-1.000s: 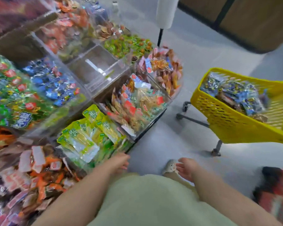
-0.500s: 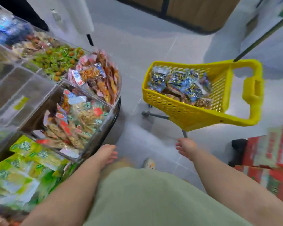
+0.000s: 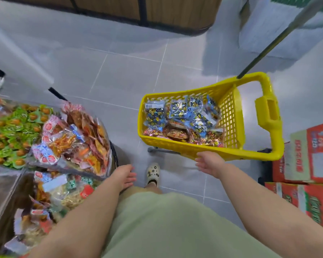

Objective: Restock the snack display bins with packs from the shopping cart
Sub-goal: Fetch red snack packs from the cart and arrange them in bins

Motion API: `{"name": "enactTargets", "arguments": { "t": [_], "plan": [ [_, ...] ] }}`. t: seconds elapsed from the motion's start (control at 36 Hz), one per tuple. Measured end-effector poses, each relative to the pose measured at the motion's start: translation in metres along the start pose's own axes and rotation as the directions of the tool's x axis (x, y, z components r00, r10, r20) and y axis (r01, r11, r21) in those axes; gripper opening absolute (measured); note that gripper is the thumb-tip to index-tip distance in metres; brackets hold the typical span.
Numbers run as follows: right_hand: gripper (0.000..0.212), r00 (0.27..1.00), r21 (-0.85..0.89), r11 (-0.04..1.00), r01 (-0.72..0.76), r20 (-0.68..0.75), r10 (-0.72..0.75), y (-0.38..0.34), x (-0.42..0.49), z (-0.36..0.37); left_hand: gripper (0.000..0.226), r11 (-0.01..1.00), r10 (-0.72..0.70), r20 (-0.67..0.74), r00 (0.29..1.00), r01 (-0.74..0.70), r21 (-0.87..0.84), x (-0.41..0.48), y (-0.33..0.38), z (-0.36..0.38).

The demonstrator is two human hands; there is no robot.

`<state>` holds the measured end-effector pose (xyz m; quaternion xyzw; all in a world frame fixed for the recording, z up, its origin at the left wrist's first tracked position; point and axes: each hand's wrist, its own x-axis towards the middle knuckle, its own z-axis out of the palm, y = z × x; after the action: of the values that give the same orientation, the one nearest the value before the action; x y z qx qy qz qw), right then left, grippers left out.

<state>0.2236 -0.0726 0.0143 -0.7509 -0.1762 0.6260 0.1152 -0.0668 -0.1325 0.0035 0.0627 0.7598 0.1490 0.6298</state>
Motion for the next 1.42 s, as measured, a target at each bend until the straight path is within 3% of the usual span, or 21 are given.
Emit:
{"name": "enactTargets", "arguments": {
  "t": [0.22, 0.36, 0.47, 0.64, 0.72, 0.81, 0.92, 1.0, 1.11, 1.22, 1.28, 1.36, 1.42],
  "plan": [
    [0.014, 0.990, 0.081, 0.990, 0.112, -0.098, -0.104, -0.087, 0.030, -0.019, 0.016, 0.969, 0.099, 0.054, 0.994, -0.109, 0.223, 0.022, 0.120, 0.031],
    [0.013, 0.937, -0.276, 0.934, 0.227, -0.199, -0.286, -0.116, 0.056, -0.043, 0.018, 0.965, 0.103, 0.046, 0.994, -0.111, 0.239, 0.031, 0.157, 0.052],
    [0.043, 0.918, -0.492, 0.836, 0.243, -0.163, -0.362, -0.136, 0.086, -0.052, 0.017, 0.976, 0.058, 0.044, 0.997, -0.066, 0.208, 0.034, 0.166, 0.071],
    [0.079, 0.964, -0.749, 0.639, 0.177, 0.002, -0.265, -0.146, 0.123, -0.047, 0.011, 0.991, -0.087, 0.001, 0.996, 0.086, 0.105, 0.032, 0.151, 0.097],
    [0.082, 0.966, -0.842, 0.524, 0.130, -0.011, -0.258, -0.139, 0.137, -0.044, 0.012, 0.990, -0.110, -0.024, 0.994, 0.111, 0.081, 0.036, 0.141, 0.106],
    [0.087, 0.964, -0.849, 0.521, 0.084, -0.062, -0.257, -0.129, 0.147, -0.044, 0.010, 0.989, -0.135, -0.058, 0.989, 0.138, 0.059, 0.037, 0.141, 0.115],
    [0.069, 0.968, -0.885, 0.454, 0.107, -0.012, -0.252, -0.122, 0.153, -0.048, 0.017, 0.991, -0.129, -0.032, 0.991, 0.130, 0.018, 0.040, 0.151, 0.128],
    [0.038, 0.964, -0.797, 0.556, 0.237, 0.122, -0.237, -0.119, 0.149, -0.052, 0.028, 0.993, -0.114, -0.011, 0.993, 0.115, 0.038, 0.042, 0.162, 0.138],
    [0.033, 0.908, -0.580, 0.700, 0.417, 0.232, -0.348, -0.127, 0.133, -0.051, 0.035, 0.998, -0.046, 0.045, 0.998, 0.044, 0.046, 0.044, 0.173, 0.149],
    [0.027, 0.871, -0.309, 0.872, 0.379, 0.438, -0.223, -0.144, 0.110, -0.053, 0.043, 0.984, 0.124, 0.133, 0.983, -0.140, 0.112, 0.044, 0.179, 0.153],
    [0.026, 0.832, -0.288, 0.892, 0.349, 0.533, -0.154, -0.150, 0.104, -0.055, 0.040, 0.977, 0.134, 0.198, 0.971, -0.163, 0.139, 0.042, 0.186, 0.153],
    [0.028, 0.803, -0.325, 0.882, 0.342, 0.589, -0.094, -0.157, 0.106, -0.056, 0.025, 0.989, 0.043, 0.333, 0.942, -0.088, 0.121, 0.038, 0.196, 0.150],
    [0.023, 0.803, -0.354, 0.867, 0.349, 0.591, -0.082, -0.163, 0.108, -0.058, 0.046, 0.992, 0.013, 0.388, 0.922, -0.061, 0.111, 0.037, 0.199, 0.144]
  ]
}}
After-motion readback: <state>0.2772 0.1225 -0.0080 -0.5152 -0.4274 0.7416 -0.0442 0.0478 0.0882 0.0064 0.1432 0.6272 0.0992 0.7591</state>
